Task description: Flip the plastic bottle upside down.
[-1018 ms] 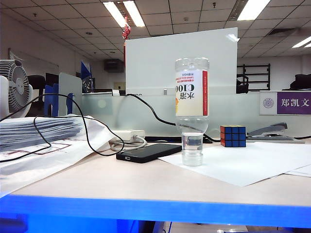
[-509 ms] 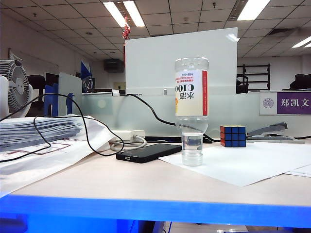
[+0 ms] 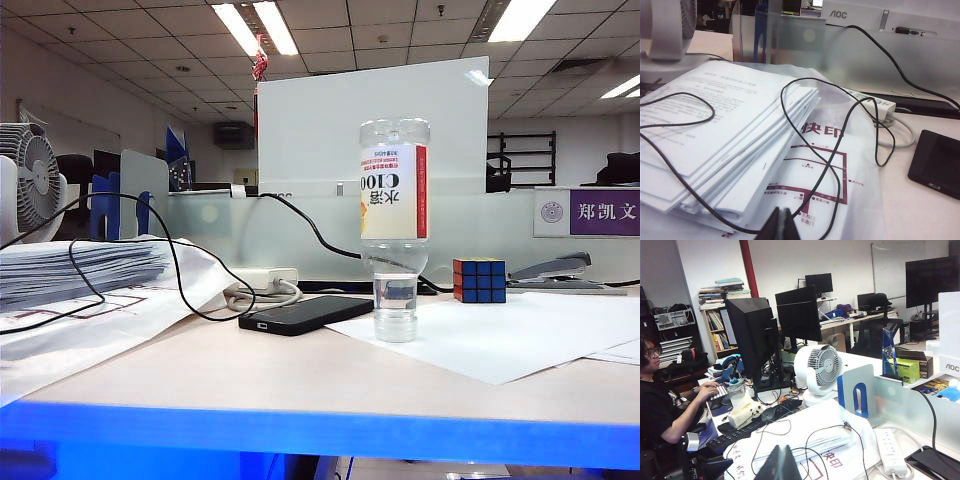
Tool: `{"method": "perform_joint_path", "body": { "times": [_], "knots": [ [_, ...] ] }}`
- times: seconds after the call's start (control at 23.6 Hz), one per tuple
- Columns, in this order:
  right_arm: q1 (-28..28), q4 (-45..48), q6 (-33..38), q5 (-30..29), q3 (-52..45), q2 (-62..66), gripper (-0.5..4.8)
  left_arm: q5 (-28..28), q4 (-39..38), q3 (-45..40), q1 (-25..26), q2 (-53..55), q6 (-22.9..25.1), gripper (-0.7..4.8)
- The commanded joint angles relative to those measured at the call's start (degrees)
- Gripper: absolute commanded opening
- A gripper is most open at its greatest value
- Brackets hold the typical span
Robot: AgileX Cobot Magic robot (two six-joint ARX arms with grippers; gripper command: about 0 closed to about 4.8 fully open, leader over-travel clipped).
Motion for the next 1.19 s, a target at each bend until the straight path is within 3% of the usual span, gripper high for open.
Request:
{"method": "perform_joint_path", "body": {
  "times": [0.04,0.17,0.21,0.25,0.59,0.89,1.19],
  "knots": [
    [0.09,0.61,-0.13,0.02,0.22,-0.02,-0.08,-0.13,1.03,0.07,0.04,-0.09,0.24,-0.03],
    [0.09,0.61,-0.13,0.02,0.22,-0.02,-0.08,-0.15,1.03,0.07,0.04,-0.09,0.13,-0.03],
    [0.09,0.61,-0.13,0.02,0.22,-0.02,-0.08,-0.20,1.86,0.09,0.07,-0.09,-3.54,-0.03],
    [0.09,0.61,-0.13,0.02,0.22,-0.02,-0.08,-0.15,2.03,0.11,0.04,-0.09,-4.07,-0.03],
    [0.11,0.61,-0.13,0.02,0.22,-0.26,-0.08,0.02,1.79,0.07,0.04,-0.09,-4.04,-0.03],
    [9.49,0.63,-0.15,-2.27,0.22,-1.20,-0.08,0.04,1.77,0.07,0.04,-0.09,-4.04,-0.03],
    [9.29,0.66,2.27,-3.63,0.22,-2.32,-0.08,0.02,1.77,0.07,0.04,-0.09,-4.04,-0.03]
  ]
}}
